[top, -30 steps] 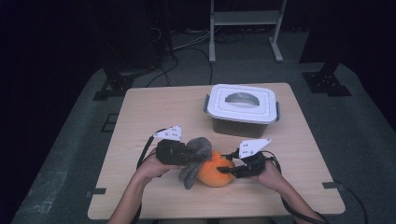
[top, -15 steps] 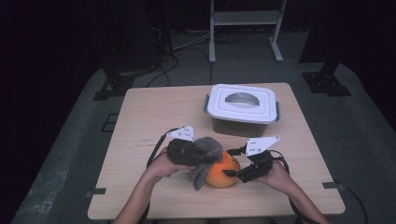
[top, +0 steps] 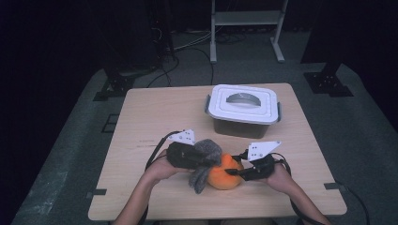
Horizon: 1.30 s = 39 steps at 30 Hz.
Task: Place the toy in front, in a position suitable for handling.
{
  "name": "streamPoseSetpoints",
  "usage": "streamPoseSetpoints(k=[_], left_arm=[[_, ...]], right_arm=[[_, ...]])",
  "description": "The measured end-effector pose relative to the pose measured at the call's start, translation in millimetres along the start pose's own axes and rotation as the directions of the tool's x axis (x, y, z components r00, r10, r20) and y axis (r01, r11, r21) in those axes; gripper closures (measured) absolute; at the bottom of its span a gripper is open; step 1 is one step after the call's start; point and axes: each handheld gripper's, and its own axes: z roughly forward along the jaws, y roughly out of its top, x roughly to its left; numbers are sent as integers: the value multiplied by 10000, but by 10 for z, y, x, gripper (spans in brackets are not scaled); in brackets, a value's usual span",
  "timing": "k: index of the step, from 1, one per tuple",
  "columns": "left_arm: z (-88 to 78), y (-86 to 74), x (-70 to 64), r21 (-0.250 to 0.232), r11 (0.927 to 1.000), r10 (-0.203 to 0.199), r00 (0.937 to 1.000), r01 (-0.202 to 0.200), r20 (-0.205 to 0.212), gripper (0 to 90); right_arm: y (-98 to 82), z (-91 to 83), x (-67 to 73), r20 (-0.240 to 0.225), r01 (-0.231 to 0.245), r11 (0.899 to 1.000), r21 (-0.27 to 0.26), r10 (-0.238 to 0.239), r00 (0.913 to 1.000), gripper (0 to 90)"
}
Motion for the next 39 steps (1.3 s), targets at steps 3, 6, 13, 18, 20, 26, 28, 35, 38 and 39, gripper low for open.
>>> streamPoseSetpoints(k=[3,6,13,18,20,26,28,35,38,39], left_arm=[[-50,-38,8,115,9999,-41,9997,44,-229,759],[-80,-41,24,2,9999,-122,9997,122,-231,759],[-10,156,-57,-269,9994,235,9997,-232,100,759],[152,298,-157,-548,9973,529,9952,-485,827,759],[209,291,-167,-387,9978,575,9945,-543,874,759],[222,215,-169,-134,9987,509,9959,-500,753,757],[189,188,-180,92,9978,647,9955,-654,696,753],[165,113,-198,53,9985,539,9959,-545,731,751],[226,155,-242,-187,9978,651,9918,-635,1104,751],[261,169,-262,-157,9974,715,9908,-701,1147,750]], right_arm=[[-49,-51,-27,-87,-131,9998,-123,130,9999,541],[-85,-96,-38,-118,-215,9995,-223,212,9997,539],[-68,-82,22,-239,219,9995,-221,-224,9995,538],[-32,-41,76,-333,609,9980,-152,-613,9976,533],[-43,-47,69,-362,594,9980,-201,-601,9975,533],[-76,-77,33,-395,443,9988,-214,-451,9982,533],[-82,-78,5,-414,305,9992,-265,-316,9986,533],[-85,-75,-46,-323,16,9994,-346,-27,9995,532],[-55,-45,-27,-235,37,9994,-336,-45,9997,531],[-49,-38,-26,-249,18,9994,-341,-27,9997,531]])
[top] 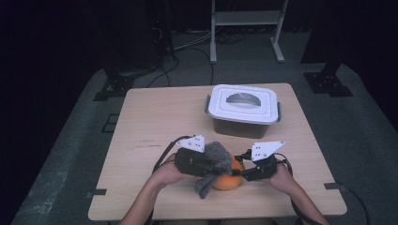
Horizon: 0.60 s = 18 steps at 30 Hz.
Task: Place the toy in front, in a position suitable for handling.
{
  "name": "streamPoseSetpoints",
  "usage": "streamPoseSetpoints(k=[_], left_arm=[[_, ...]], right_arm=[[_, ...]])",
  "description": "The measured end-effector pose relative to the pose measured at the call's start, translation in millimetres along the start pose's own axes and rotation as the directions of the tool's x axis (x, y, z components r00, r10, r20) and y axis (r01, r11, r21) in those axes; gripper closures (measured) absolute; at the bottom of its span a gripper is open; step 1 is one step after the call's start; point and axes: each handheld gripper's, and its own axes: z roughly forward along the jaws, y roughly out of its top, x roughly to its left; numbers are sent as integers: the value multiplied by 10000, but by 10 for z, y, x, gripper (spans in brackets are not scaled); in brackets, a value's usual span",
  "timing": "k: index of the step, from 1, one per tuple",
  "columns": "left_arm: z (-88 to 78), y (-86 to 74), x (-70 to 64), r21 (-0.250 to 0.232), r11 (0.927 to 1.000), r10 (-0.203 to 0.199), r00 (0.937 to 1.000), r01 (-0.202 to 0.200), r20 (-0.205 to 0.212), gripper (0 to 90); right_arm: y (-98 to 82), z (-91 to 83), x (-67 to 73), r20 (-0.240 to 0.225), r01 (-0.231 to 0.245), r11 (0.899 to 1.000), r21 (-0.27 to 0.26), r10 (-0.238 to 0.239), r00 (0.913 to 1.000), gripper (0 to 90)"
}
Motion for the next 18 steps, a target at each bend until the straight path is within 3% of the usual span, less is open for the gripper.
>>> streamPoseSetpoints(k=[5,18], left_arm=[[51,-14,6,314,9994,122,9999,-119,-96,752],[-300,-253,87,755,9968,-174,9936,259,-1113,746]], right_arm=[[-22,-23,-11,-40,15,10000,-4,-15,10000,534],[-45,-65,-9,62,19,10000,57,-19,10000,536]])
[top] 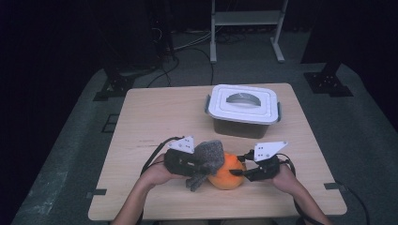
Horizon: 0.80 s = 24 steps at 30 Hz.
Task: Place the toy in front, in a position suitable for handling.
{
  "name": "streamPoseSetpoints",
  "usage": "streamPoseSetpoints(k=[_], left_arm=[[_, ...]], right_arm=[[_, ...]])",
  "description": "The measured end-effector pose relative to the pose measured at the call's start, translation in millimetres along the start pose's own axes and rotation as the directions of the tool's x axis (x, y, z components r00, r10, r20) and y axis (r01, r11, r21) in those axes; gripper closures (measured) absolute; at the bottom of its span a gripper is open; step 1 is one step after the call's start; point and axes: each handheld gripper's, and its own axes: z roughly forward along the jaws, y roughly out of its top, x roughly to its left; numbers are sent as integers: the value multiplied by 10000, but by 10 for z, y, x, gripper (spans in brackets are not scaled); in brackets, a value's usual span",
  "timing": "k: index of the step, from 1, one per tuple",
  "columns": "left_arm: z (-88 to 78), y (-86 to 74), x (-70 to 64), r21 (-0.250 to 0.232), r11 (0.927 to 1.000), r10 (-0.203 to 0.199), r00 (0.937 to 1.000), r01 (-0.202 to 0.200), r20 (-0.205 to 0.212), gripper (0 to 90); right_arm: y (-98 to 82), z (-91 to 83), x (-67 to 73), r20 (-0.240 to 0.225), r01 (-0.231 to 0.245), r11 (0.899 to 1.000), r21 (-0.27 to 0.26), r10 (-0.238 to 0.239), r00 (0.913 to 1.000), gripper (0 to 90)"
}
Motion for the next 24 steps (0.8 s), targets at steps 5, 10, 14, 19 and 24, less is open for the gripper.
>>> streamPoseSetpoints(k=[5,10,14,19,24], left_arm=[[-44,22,10,-433,9990,-135,9999,139,103,747],[-51,223,-15,-1140,9934,-67,9995,101,301,747],[12,375,-16,-929,9956,144,9996,-120,256,746],[113,331,6,-256,9997,-25,9999,28,122,746],[11,230,40,-17,9997,-262,9995,262,-198,744]], right_arm=[[-3,-4,-3,26,-25,10000,-35,25,10000,537],[21,25,66,-84,334,9994,26,-334,9994,536],[76,78,184,-179,1058,9940,263,-1053,9943,532],[53,51,175,-154,1227,9920,300,-1223,9924,535],[44,40,162,-215,1294,9912,290,-1288,9914,542]])
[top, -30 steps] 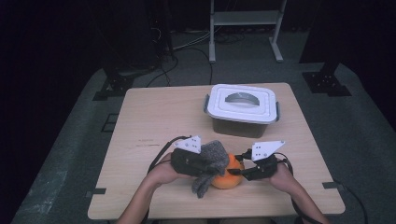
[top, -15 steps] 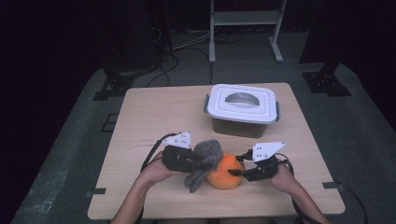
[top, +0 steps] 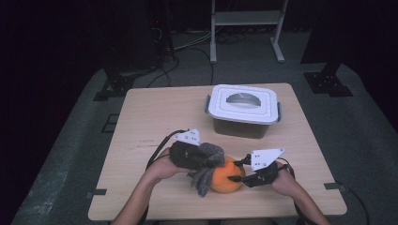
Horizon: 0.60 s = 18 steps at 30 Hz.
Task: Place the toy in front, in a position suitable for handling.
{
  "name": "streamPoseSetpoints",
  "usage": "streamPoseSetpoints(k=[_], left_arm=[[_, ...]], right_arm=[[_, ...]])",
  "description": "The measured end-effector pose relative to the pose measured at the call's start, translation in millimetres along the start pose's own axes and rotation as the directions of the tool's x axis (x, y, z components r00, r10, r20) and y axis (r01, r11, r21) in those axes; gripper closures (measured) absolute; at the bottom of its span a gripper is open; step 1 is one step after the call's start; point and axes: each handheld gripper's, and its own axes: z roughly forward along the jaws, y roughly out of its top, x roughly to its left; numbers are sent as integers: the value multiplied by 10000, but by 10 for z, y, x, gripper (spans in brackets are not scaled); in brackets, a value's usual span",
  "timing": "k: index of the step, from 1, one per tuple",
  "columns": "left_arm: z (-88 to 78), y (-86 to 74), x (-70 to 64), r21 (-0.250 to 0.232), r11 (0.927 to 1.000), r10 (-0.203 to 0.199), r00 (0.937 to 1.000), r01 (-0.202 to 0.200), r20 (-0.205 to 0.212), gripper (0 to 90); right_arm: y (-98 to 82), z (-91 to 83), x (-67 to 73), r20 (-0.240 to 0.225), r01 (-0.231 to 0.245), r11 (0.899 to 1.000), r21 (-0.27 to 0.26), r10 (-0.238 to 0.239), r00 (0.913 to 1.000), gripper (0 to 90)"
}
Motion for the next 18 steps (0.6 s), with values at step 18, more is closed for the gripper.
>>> streamPoseSetpoints(k=[18], left_arm=[[170,136,-65,-888,9951,506,9945,-424,917,746]], right_arm=[[16,60,28,-21,-157,9998,-156,157,9999,537]])
